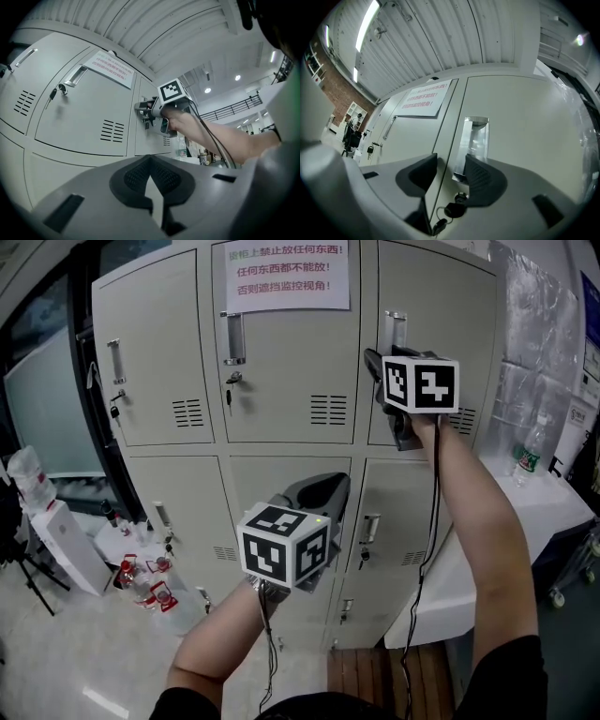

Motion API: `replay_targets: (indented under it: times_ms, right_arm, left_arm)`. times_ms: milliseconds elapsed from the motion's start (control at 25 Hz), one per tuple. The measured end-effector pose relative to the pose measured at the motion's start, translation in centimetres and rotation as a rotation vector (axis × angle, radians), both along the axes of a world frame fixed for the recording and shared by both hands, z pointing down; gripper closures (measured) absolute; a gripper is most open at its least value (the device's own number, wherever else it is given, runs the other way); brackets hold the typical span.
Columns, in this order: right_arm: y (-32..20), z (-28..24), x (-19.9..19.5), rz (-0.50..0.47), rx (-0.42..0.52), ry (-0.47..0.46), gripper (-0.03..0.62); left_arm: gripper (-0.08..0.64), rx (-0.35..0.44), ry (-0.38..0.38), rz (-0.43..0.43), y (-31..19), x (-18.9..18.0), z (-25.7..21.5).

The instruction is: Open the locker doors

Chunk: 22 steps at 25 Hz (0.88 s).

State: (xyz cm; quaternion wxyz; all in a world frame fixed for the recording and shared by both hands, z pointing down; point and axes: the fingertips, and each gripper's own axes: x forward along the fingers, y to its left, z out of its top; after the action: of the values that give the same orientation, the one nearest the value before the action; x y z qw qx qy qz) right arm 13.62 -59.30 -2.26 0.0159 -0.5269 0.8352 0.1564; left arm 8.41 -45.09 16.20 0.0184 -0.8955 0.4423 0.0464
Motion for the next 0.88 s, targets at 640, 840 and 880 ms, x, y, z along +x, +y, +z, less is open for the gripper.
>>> replay_targets:
  times_ms: [640, 840, 880]
  right_arm:
    - [3.4, 0.1, 1.4, 0.083, -0.002, -0.002, 0.466]
    - [5.9, 0.1, 2.2, 0.014, -0.014, -0.012, 0.469]
    - [6.4, 0.1, 2.4, 0.002, -0.015, -0.012, 0.469]
  left_arm:
    - [0.561, -0.026, -0.015, 0.018, 4.3, -2.1, 0.6]
    - [0.561, -0.036, -0.037, 0.045, 6.1, -1.8, 1.1]
    - [0.561, -0.037, -0.039, 0.050, 6.5, -1.8, 1.1]
